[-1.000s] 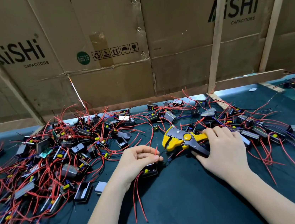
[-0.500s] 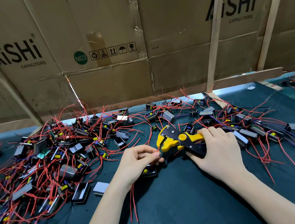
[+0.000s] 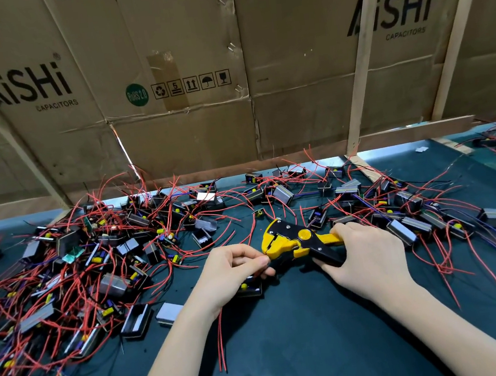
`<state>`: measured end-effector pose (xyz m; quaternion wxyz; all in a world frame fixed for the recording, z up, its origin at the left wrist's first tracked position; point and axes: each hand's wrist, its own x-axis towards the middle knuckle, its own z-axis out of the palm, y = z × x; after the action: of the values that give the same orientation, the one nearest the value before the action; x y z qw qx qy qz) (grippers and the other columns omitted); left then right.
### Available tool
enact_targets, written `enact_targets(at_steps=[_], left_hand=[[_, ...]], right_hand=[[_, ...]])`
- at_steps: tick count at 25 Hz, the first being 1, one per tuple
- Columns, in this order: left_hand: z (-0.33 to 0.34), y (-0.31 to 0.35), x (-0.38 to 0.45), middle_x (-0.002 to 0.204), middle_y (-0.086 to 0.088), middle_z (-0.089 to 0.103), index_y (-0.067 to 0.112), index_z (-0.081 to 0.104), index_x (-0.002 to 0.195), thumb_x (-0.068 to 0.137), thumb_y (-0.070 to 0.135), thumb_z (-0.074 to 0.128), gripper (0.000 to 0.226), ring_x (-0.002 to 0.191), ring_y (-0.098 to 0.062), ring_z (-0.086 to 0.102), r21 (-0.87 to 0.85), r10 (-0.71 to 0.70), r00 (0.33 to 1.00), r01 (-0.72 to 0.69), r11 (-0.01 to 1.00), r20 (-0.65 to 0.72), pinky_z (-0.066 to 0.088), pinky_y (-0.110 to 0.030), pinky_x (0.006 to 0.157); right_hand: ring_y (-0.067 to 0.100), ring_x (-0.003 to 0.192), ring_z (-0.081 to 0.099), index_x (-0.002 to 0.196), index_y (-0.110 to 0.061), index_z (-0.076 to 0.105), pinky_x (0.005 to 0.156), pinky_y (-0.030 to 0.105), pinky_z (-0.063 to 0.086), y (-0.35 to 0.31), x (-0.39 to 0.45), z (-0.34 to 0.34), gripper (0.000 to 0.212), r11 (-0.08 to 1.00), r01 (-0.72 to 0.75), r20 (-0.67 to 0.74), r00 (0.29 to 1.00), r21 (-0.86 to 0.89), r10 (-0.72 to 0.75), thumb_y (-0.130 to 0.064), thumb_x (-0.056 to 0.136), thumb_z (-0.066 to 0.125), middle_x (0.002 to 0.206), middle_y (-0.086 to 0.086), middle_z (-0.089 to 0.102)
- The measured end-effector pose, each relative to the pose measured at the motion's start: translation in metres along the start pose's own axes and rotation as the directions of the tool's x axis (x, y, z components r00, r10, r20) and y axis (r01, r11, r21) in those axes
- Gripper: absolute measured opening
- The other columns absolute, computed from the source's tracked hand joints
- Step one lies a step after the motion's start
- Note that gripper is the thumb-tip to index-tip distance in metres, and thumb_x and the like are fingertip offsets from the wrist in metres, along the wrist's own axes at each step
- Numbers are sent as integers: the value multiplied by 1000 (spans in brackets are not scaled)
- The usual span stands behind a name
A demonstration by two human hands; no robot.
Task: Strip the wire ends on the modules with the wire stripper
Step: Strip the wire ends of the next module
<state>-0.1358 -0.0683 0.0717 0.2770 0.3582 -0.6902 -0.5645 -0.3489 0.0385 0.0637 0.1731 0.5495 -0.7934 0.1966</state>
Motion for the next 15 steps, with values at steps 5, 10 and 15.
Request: enact_targets(at_steps=[5, 10, 15], left_hand=[[1, 3, -2, 81, -14, 76, 0, 69, 87, 90, 8, 67, 9, 74, -15, 69, 9, 9, 999, -10, 1000, 32, 50, -15, 69], [-2, 5, -2, 83, -13, 75, 0, 71, 88, 88, 10, 71, 10, 75, -15, 65, 30, 39, 999, -40, 999, 30, 52, -19, 72], [-14, 5, -3, 73, 10, 65, 19, 72, 85, 72, 29, 87, 22, 62, -7, 51, 338, 53, 996, -76, 938, 76, 43, -18, 63]], right_hand=[[24, 79, 65, 84, -26, 64, 59, 29, 39, 2, -1, -2, 42, 1000, -25, -35, 999, -17, 24, -65, 69, 69, 79, -5, 66], [31, 88, 59, 100, -14, 66, 78, 40, 42, 12, 2, 2, 55, 999, -31, -82, 996, 7, 31, -55, 66, 79, 89, 4, 63], [33, 88, 60, 100, -14, 66, 77, 40, 42, 21, 5, 3, 55, 991, -102, -142, 983, 90, 114, -52, 64, 82, 88, 4, 63]])
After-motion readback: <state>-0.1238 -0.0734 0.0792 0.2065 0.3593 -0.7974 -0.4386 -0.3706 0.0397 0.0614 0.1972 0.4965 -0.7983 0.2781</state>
